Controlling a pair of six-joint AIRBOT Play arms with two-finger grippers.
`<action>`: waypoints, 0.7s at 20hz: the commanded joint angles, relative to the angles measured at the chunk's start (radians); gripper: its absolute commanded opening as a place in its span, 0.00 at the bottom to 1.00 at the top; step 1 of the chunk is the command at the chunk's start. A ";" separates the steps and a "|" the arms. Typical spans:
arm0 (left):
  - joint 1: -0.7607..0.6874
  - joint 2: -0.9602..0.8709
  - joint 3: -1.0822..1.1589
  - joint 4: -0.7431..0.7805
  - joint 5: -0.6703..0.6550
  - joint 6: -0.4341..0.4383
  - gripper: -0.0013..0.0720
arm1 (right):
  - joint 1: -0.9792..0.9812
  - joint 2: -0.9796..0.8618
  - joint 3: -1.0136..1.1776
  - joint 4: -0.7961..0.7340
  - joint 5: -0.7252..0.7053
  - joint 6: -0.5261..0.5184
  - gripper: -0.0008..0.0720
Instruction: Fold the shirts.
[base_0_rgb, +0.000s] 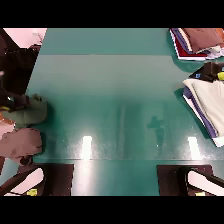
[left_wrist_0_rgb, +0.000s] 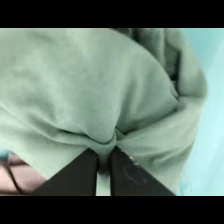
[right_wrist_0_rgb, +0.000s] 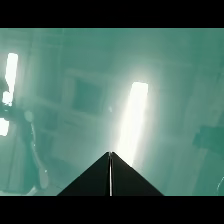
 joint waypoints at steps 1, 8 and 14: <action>-0.099 0.047 0.243 -0.032 -0.101 0.014 0.06 | 0.000 0.000 0.118 0.000 -0.011 0.001 0.04; -0.484 0.082 0.637 -0.054 -0.227 -0.045 0.06 | 0.001 -0.007 0.298 0.000 -0.058 0.001 0.04; -0.790 -0.026 0.620 -0.078 -0.201 -0.096 0.06 | 0.001 -0.007 0.305 0.000 -0.061 0.001 0.04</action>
